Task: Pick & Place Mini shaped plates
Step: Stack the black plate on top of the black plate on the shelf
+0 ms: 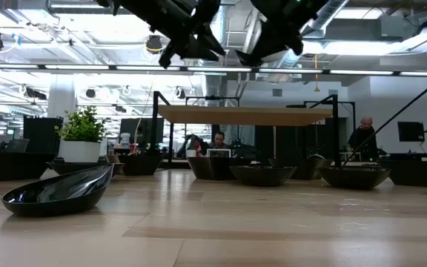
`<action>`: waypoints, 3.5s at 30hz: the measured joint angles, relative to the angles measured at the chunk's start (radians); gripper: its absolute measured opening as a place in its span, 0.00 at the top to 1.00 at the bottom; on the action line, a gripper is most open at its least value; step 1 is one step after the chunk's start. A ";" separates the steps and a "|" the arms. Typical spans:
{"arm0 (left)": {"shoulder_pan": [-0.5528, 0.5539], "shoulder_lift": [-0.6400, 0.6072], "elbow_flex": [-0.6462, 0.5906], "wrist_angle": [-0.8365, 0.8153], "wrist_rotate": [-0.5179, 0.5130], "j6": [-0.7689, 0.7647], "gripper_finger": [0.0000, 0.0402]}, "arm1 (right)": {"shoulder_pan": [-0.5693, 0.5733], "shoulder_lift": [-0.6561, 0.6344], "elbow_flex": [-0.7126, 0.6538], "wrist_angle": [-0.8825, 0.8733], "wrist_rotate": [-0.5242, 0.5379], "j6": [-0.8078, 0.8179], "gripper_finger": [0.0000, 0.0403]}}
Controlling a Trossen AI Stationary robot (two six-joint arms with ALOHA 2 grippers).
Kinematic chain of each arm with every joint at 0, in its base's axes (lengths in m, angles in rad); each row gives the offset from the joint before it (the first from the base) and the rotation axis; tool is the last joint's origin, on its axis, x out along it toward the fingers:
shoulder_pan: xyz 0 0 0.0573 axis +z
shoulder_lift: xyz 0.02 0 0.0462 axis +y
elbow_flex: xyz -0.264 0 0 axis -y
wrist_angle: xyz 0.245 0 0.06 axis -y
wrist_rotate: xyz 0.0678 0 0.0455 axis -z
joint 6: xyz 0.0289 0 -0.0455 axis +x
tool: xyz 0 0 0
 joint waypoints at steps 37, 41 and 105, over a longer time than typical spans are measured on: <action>0.010 -0.287 -0.335 0.041 -0.053 -0.171 0.79 | -0.536 0.004 -0.001 -0.284 -0.266 0.138 1.00; 0.010 -0.287 -0.335 0.046 -0.053 -0.171 0.79 | -0.540 0.027 -0.002 -0.283 -0.265 0.123 1.00; 0.010 -0.286 -0.333 0.064 -0.052 -0.170 0.79 | -0.546 0.018 0.083 -0.425 -0.286 0.047 0.78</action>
